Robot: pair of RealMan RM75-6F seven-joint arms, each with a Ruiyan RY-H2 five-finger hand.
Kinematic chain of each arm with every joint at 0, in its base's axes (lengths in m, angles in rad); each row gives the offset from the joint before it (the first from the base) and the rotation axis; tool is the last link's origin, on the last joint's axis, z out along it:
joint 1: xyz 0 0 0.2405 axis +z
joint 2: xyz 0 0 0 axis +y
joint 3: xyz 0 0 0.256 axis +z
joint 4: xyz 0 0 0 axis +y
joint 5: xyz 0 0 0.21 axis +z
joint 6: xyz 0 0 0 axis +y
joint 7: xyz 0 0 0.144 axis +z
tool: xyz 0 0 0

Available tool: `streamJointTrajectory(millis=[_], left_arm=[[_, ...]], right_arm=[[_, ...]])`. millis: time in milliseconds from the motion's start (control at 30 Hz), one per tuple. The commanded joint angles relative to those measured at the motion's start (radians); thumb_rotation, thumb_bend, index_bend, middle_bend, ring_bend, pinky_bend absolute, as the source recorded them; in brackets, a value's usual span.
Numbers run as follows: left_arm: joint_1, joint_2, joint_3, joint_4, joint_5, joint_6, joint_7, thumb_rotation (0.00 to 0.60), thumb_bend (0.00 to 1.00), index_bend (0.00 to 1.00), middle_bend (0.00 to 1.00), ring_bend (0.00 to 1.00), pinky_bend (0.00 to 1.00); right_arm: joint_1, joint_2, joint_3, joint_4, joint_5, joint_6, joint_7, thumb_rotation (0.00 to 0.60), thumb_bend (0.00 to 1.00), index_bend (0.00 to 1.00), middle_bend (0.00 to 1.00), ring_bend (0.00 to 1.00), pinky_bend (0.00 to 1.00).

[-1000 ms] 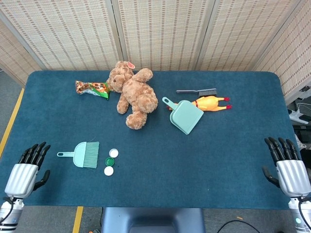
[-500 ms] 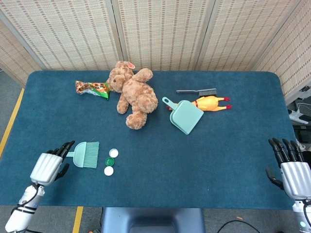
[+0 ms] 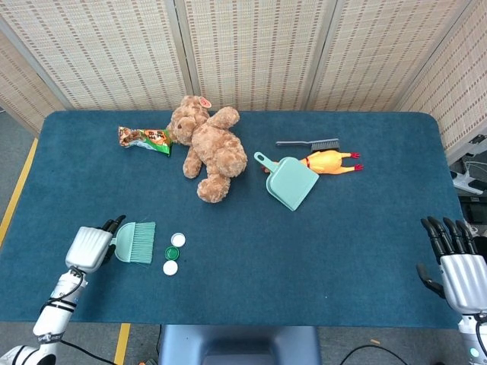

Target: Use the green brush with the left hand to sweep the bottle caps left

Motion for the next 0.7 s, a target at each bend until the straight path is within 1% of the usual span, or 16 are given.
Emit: streamJointTrajectory(millis=[33, 167, 433, 567, 700], left_arm=[[-0.004, -0.062, 0.018, 0.088, -0.001, 0.016, 0.048, 0.600, 0.42, 0.16, 0.34, 0.65, 0.73], [-0.003, -0.091, 0.040, 0.142, 0.012, 0.020, 0.053, 0.600, 0.41, 0.17, 0.33, 0.65, 0.73], [-0.006, -0.128, 0.047, 0.211, 0.001, 0.022, 0.074, 0.600, 0.41, 0.19, 0.31, 0.66, 0.74], [-0.004, -0.136, 0.055, 0.248, 0.001, 0.024, 0.084, 0.600, 0.41, 0.19, 0.30, 0.66, 0.74], [0.002, -0.137, 0.064, 0.271, -0.008, 0.016, 0.097, 0.600, 0.41, 0.21, 0.30, 0.66, 0.74]], right_arm=[[-0.004, 0.007, -0.002, -0.006, -0.009, 0.008, 0.010, 0.600, 0.26, 0.00, 0.06, 0.00, 0.00], [-0.007, 0.011, -0.003, -0.008, -0.013, 0.011, 0.018, 0.600, 0.26, 0.00, 0.06, 0.00, 0.00], [-0.006, 0.016, -0.006, -0.013, -0.014, 0.000, 0.022, 0.600, 0.26, 0.00, 0.06, 0.00, 0.00], [-0.005, 0.021, -0.009, -0.019, -0.012, -0.010, 0.025, 0.600, 0.26, 0.00, 0.06, 0.00, 0.00], [-0.006, 0.025, -0.011, -0.022, -0.012, -0.013, 0.029, 0.600, 0.26, 0.00, 0.06, 0.00, 0.00]])
